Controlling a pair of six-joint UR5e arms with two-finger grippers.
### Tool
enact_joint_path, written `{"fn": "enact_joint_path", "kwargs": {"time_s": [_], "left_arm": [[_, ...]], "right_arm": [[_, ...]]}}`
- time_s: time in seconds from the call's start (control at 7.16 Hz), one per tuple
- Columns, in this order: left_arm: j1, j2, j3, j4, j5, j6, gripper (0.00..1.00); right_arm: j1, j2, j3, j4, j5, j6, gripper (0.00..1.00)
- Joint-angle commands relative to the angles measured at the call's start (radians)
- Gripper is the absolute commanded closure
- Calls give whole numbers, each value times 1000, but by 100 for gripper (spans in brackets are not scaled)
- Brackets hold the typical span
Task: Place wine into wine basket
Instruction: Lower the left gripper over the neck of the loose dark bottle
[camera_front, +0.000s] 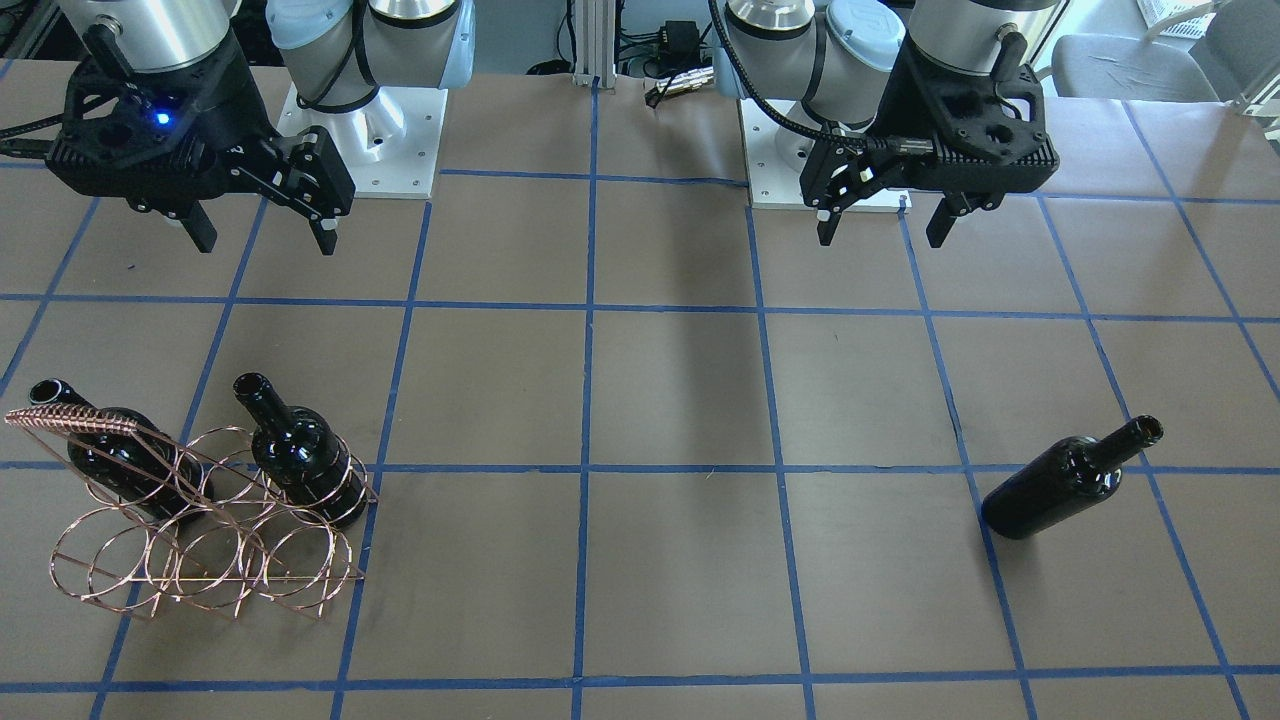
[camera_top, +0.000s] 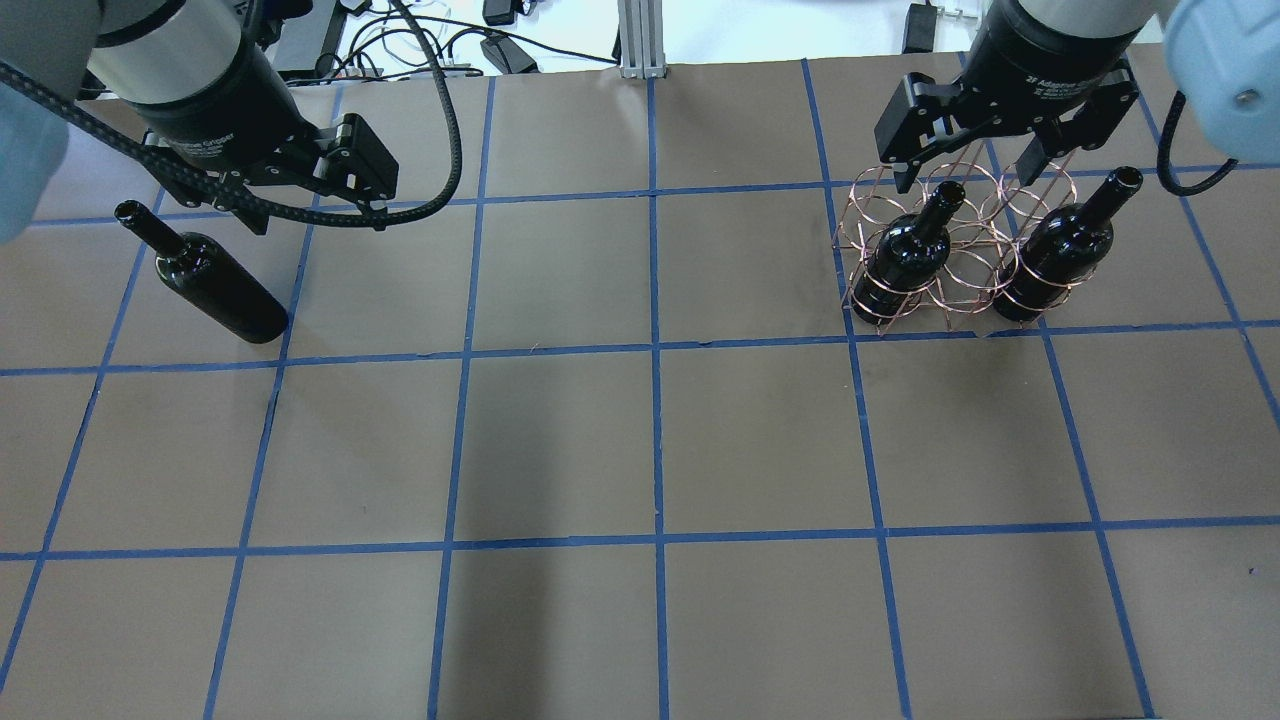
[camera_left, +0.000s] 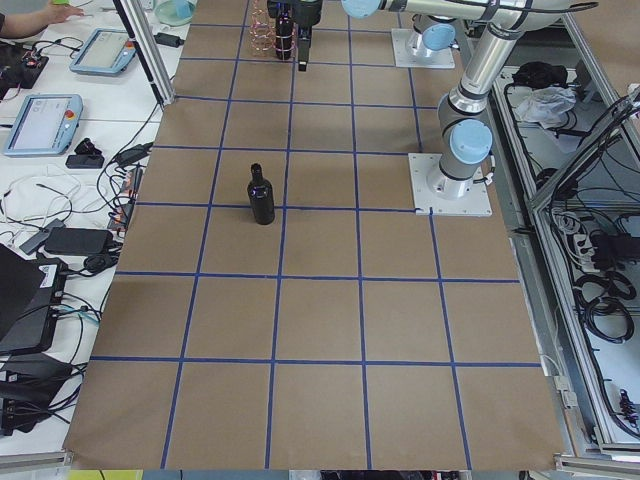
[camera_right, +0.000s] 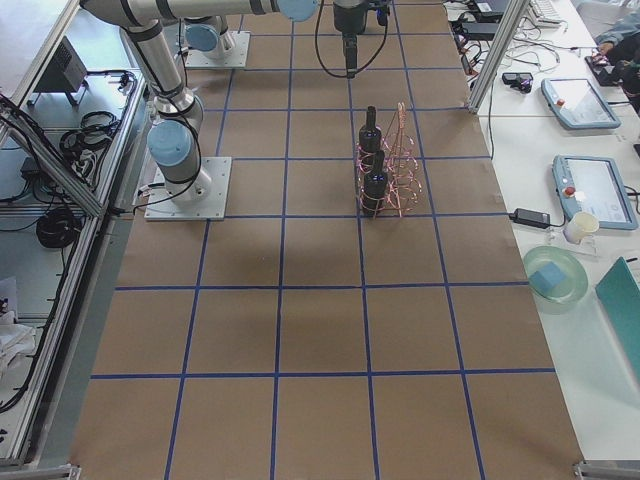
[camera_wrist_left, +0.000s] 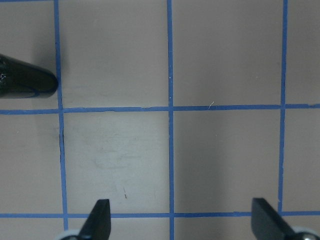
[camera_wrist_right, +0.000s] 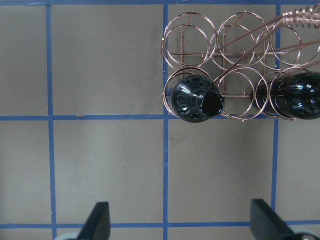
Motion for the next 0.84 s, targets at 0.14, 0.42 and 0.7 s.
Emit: {"fn": "enact_joint_path", "kwargs": {"time_s": [0.14, 0.42, 0.7], "left_arm": [[2, 0, -5, 0, -7, 2, 0], [2, -2, -13, 3, -4, 2, 0], [6, -3, -28, 2, -1, 4, 0]], "right_arm": [[0, 0, 0, 0, 1, 0, 0], [0, 0, 0, 0, 2, 0, 0], [0, 0, 0, 0, 2, 0, 0]]}}
